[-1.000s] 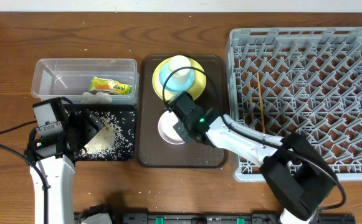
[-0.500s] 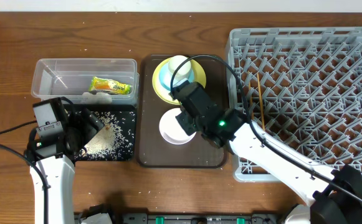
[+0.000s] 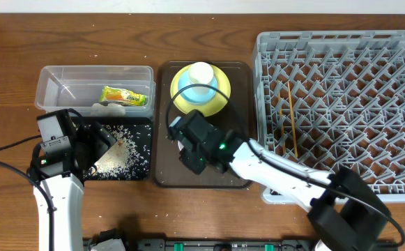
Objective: Sort waste into correct bins and load items into the dishwasher rack
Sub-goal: 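Close the right gripper on the white bowl's rim and lift it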
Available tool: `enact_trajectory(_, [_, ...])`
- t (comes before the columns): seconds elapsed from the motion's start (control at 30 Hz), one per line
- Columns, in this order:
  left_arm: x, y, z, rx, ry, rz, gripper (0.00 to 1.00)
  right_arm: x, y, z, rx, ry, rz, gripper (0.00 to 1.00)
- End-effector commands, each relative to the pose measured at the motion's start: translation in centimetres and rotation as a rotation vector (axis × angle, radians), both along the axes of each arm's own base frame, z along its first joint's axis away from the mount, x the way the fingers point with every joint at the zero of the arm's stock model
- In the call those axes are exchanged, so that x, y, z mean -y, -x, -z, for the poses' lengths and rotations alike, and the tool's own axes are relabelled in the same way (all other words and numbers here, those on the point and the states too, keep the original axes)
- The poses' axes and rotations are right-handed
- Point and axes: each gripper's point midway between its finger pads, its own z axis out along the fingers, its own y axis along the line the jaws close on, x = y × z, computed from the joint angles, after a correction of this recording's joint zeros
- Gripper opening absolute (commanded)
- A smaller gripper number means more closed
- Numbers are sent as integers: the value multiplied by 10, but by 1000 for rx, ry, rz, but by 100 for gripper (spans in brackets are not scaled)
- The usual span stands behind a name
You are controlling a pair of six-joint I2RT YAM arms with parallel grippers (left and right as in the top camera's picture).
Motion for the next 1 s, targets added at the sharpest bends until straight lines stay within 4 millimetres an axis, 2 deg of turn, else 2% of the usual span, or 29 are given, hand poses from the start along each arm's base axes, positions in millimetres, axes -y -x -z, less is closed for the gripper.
enact_trajectory(0.0, [-5,-1,-4,5,-14,-17,95,-9,8,9,10,19,-74,27])
enact_trajectory(0.53, [-5,-1,-4,5,-14,-17,95,-5,10,16,18,54,-120,27])
enact_trajectory(0.97, [-5,-1,-4,5,-14,-17,95,2,14,33,-4,105,-144,31])
